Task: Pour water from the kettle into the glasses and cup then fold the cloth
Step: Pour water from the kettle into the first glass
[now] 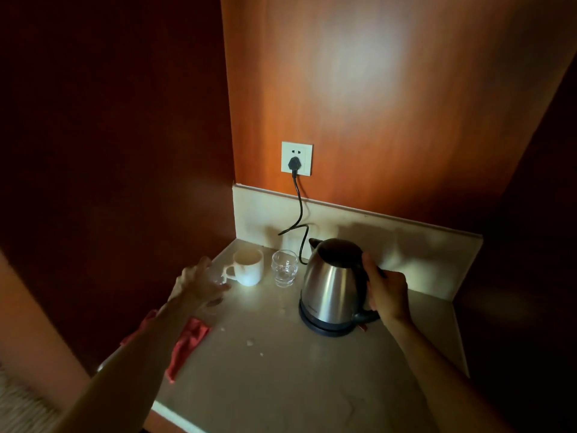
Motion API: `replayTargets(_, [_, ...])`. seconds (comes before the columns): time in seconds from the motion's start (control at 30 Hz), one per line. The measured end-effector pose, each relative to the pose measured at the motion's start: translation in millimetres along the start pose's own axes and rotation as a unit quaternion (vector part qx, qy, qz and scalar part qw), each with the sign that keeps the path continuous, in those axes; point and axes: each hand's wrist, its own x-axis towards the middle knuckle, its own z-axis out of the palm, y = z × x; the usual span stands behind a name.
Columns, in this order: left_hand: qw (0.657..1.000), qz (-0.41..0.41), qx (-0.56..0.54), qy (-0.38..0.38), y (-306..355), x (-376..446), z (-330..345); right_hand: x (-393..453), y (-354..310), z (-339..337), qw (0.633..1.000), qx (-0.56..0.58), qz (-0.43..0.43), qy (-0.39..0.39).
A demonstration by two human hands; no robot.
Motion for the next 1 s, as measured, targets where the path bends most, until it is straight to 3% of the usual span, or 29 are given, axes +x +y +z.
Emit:
replayTargets(0.37, [0.993,0.116,-0.031,-0.003,38,-102,0,-19,-17,-11,0.999,-0.024,0.002,-0.025])
replayTargets(0.63, [0.994,0.106,-0.040,-0.007,23,-143,33,-20,-19,-8,0.999,-0.037,-0.004,-0.017])
replayTargets(0.83, [0.995,0.078,-0.054,0.009,52,-129,43,-17,-17,-5,0.999,-0.034,0.001,-0.021])
replayTargets(1.0, [0.993,0.100,-0.064,0.002,59,-119,58,-17,-17,-6,0.999,-0.032,-0.008,-0.022])
